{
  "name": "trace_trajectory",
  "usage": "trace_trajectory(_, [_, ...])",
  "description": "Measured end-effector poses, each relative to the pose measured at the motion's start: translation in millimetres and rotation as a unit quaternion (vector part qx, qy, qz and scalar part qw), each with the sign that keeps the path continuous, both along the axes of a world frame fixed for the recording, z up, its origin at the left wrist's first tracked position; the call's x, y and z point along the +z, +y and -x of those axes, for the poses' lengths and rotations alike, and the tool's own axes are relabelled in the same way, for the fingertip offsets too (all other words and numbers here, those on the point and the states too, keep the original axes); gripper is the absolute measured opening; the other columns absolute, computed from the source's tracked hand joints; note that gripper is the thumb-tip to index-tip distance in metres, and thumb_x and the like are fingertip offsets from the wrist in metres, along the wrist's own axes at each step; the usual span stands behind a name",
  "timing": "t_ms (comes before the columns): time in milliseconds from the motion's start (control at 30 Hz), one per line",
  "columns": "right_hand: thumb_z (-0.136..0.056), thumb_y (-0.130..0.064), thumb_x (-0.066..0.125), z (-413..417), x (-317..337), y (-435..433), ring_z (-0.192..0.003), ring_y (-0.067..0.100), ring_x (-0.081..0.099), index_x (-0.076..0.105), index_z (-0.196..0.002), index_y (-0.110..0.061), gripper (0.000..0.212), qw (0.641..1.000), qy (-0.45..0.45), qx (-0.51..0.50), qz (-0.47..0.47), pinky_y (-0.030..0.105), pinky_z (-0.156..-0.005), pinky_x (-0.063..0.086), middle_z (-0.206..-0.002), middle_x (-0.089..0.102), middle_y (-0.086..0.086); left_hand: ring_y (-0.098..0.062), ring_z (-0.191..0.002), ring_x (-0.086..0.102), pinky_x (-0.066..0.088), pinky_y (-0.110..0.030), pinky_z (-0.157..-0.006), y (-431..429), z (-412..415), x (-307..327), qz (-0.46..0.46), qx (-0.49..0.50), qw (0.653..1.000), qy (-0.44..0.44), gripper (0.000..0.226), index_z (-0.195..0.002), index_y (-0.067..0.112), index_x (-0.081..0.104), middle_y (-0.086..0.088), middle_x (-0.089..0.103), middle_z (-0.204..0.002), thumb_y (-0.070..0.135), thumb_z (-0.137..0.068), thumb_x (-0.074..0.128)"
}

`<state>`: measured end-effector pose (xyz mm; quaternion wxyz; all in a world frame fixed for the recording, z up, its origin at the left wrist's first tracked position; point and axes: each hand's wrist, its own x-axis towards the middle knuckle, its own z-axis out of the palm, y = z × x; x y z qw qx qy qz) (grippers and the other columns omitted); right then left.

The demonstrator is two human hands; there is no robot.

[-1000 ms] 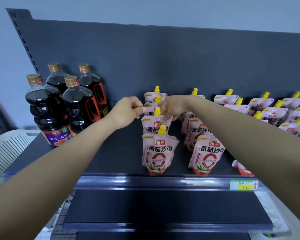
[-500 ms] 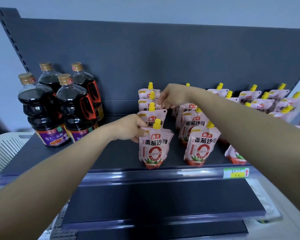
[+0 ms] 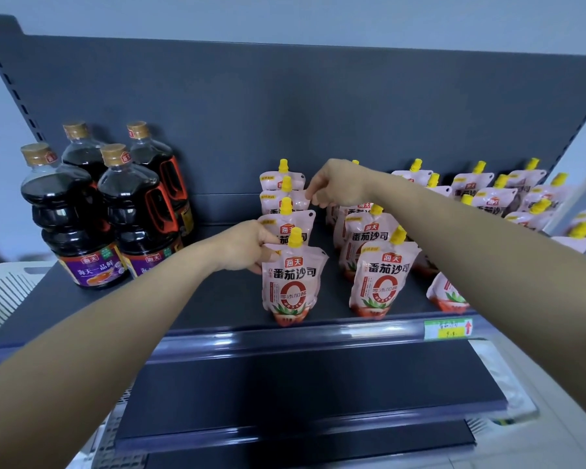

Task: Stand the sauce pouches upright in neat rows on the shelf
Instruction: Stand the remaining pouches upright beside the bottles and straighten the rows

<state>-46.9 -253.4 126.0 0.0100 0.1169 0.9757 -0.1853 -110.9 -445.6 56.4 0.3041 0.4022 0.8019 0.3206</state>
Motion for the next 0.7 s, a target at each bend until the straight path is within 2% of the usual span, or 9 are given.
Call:
trace_trajectory(100, [-0.090,-0.010,0.055,-9,2,1,-0.093,0.018,0.066,0.069,-0.112,-0.011,0.026,1.000,0.010,-0.005,-0.016,0.022,-0.077,0.042,-0.105,0.072,0.008,-0.020,-0.098,0.063,0.055,-0.034,-0.085,0,-1,1,0.005,0.006,1.000,0.006,0.026,-0.113,0.006,0.065,0.002,0.065,-0.098,0.003,-0.091,0.052])
trace_trajectory(300, [-0.089,-0.009,0.056,-34,10,10,-0.107,0.017,0.061,0.070,-0.111,-0.013,0.026,0.998,0.048,-0.034,-0.029,0.022,-0.087,0.043,-0.116,0.068,0.001,-0.021,-0.102,0.062,0.053,-0.037,-0.091,-2,-5,15,0.011,-0.031,0.998,0.062,0.022,-0.108,0.011,0.067,-0.008,0.068,-0.109,0.013,-0.087,0.062])
trace_trajectory(367, [-0.088,-0.009,0.058,-42,14,15,-0.099,0.015,0.061,0.071,-0.109,-0.013,0.025,0.997,0.062,-0.048,-0.026,0.021,-0.083,0.044,-0.109,0.069,-0.001,-0.022,-0.102,0.063,0.049,-0.041,-0.096,-1,-6,24,-0.008,-0.030,0.996,0.089,0.021,-0.104,0.013,0.068,-0.010,0.069,-0.108,0.015,-0.083,0.067])
trace_trajectory(467, [-0.088,-0.011,0.059,-54,19,25,-0.088,0.011,0.056,0.072,-0.107,-0.014,0.023,0.995,0.079,-0.057,-0.030,0.020,-0.078,0.040,-0.091,0.063,-0.007,-0.023,-0.105,0.063,0.045,-0.040,-0.100,1,-8,35,-0.019,-0.009,0.993,0.116,0.027,-0.108,0.010,0.067,-0.009,0.069,-0.109,0.013,-0.082,0.068])
trace_trajectory(567, [-0.088,-0.014,0.060,-66,21,38,-0.090,0.012,0.058,0.072,-0.107,-0.015,0.022,0.995,0.076,-0.055,-0.030,0.022,-0.081,0.042,-0.092,0.064,-0.006,-0.024,-0.104,0.063,0.045,-0.039,-0.100,3,-14,44,-0.030,0.013,0.992,0.125,0.024,-0.107,0.010,0.066,-0.010,0.069,-0.107,0.010,-0.083,0.067])
trace_trajectory(633, [-0.088,-0.016,0.061,-73,21,46,-0.092,0.015,0.060,0.072,-0.106,-0.016,0.021,0.997,0.050,-0.046,-0.038,0.025,-0.084,0.044,-0.095,0.068,-0.002,-0.021,-0.101,0.063,0.048,-0.029,-0.094,4,-19,47,-0.035,0.035,0.989,0.141,0.021,-0.105,0.009,0.067,-0.009,0.069,-0.105,0.008,-0.085,0.064])
trace_trajectory(700, [-0.088,-0.020,0.061,-80,18,53,-0.097,0.018,0.062,0.072,-0.106,-0.016,0.021,0.998,0.009,-0.030,-0.050,0.030,-0.091,0.047,-0.099,0.070,-0.001,-0.010,-0.089,0.062,0.045,-0.008,-0.076,5,-23,47,-0.057,0.072,0.985,0.145,0.019,-0.104,0.008,0.067,0.000,0.068,-0.098,0.005,-0.087,0.061])
